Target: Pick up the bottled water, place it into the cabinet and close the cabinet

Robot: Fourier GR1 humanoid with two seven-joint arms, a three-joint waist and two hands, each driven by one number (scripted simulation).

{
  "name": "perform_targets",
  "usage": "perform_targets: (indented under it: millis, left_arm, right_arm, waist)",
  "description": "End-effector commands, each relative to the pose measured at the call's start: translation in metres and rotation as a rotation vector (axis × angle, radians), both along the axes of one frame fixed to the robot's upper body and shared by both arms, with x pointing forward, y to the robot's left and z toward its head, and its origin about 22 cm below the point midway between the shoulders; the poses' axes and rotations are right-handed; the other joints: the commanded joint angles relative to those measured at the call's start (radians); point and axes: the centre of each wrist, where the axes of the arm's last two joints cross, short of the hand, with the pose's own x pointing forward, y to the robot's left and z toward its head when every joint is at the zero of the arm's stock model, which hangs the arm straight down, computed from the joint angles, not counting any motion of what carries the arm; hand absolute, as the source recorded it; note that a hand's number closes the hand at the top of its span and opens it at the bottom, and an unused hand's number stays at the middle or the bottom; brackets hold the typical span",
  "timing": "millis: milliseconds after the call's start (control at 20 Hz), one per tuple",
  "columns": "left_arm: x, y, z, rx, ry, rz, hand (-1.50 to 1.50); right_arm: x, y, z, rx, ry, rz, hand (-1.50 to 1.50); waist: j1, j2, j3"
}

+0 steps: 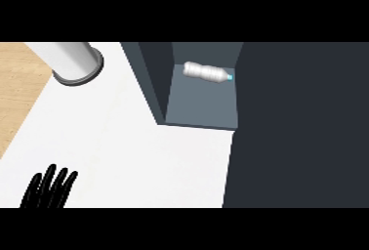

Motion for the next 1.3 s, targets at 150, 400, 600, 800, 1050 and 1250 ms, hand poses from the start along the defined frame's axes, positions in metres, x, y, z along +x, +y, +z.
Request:
perform_targets:
  millis: [150,400,600,800,1050,1250]
  left_arm:
    - [-0.014,0.031,0.002,0.005,-0.007,-0.033,-1.50]
    - [-0.009,0.042,0.014,0.024,-0.023,-0.062,-1.50]
    - [-0.010,0.051,0.012,0.013,-0.014,-0.063,-1.50]
    - [-0.011,0.059,0.017,0.037,-0.018,-0.074,-1.50]
    - [-0.007,0.063,0.024,0.038,-0.043,-0.095,-1.50]
    - [0.001,0.062,0.031,0.034,-0.061,-0.092,-1.50]
  right_arm:
    - [0.014,0.013,0.032,-0.147,-0.158,0.148,1.50]
    - [0.031,0.018,0.027,-0.219,-0.186,0.205,1.50]
    - [0.041,0.023,0.022,-0.261,-0.180,0.231,1.50]
    - [0.047,0.032,0.015,-0.196,-0.138,0.201,1.50]
    - [0.059,0.033,0.013,-0.170,-0.123,0.136,1.50]
    - [0.063,0.035,0.012,-0.142,-0.088,0.123,1.50]
  waist:
    - [0.046,0.012,-0.003]
    - [0.076,0.020,-0.006]
    - [0.081,0.023,-0.009]
    - [0.100,0.025,-0.010]
    - [0.117,0.035,-0.010]
    - [0.107,0.045,-0.008]
